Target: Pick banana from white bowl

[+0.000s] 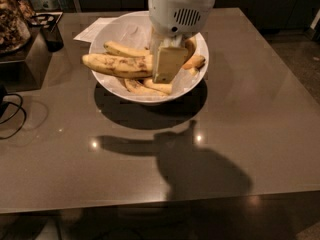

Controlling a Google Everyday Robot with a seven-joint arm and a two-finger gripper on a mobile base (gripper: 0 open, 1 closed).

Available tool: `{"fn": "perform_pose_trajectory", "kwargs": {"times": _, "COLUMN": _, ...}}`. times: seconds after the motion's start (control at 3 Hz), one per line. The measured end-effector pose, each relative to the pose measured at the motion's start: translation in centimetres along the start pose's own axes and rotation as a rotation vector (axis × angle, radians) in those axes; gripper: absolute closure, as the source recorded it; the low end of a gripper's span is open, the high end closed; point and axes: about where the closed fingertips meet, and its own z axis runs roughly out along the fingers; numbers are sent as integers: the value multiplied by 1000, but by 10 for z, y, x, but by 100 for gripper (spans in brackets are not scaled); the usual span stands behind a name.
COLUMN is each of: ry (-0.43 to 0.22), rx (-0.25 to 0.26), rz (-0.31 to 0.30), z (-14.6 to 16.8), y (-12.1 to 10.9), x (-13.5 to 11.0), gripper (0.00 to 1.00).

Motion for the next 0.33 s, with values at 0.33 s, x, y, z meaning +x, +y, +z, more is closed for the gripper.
{"fn": "perform_pose_trajectory", "kwargs": {"times": 0.33, "ry": -5, "rx": 10, "rz": 0, "z": -1, "y": -2, "x": -1, "gripper": 100}}
